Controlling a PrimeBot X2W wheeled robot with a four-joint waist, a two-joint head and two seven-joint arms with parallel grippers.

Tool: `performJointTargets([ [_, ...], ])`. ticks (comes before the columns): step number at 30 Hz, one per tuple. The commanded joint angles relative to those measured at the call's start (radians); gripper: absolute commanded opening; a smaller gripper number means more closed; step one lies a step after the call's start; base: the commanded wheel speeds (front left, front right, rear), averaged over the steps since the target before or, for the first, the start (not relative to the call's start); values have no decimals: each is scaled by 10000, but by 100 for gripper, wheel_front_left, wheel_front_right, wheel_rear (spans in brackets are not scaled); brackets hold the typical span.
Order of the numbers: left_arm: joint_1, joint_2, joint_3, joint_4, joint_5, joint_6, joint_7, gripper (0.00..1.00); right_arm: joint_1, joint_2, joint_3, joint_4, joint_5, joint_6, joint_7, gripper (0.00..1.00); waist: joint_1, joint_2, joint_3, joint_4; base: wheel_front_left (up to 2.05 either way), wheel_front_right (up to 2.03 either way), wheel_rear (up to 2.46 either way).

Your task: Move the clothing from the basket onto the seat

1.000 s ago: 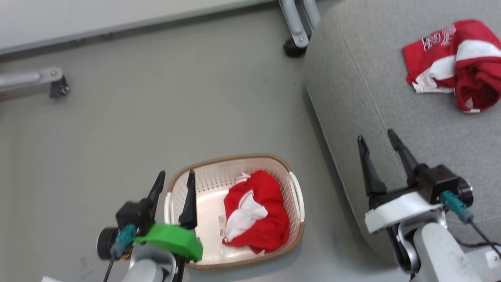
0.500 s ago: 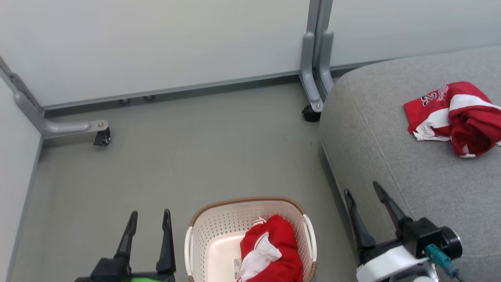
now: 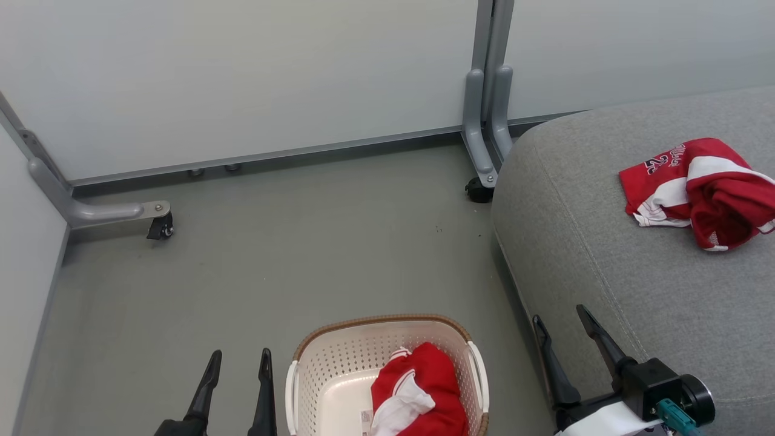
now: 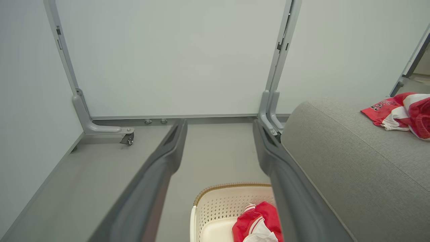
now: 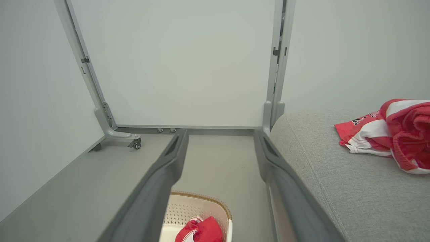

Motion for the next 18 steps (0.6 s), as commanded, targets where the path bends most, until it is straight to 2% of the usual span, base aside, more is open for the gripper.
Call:
performJointTargets([
  [1,-67,9,14,3,-120,29,-2,100,7,-8,-30,-17,13,-17,-6,100,1,0,6,-22,0,0,0],
  [18,-130,9,106,152,-129,-26,-1,100,108,22,-5,28,73,-17,-6,100,1,0,-140,-164,0,0,0],
])
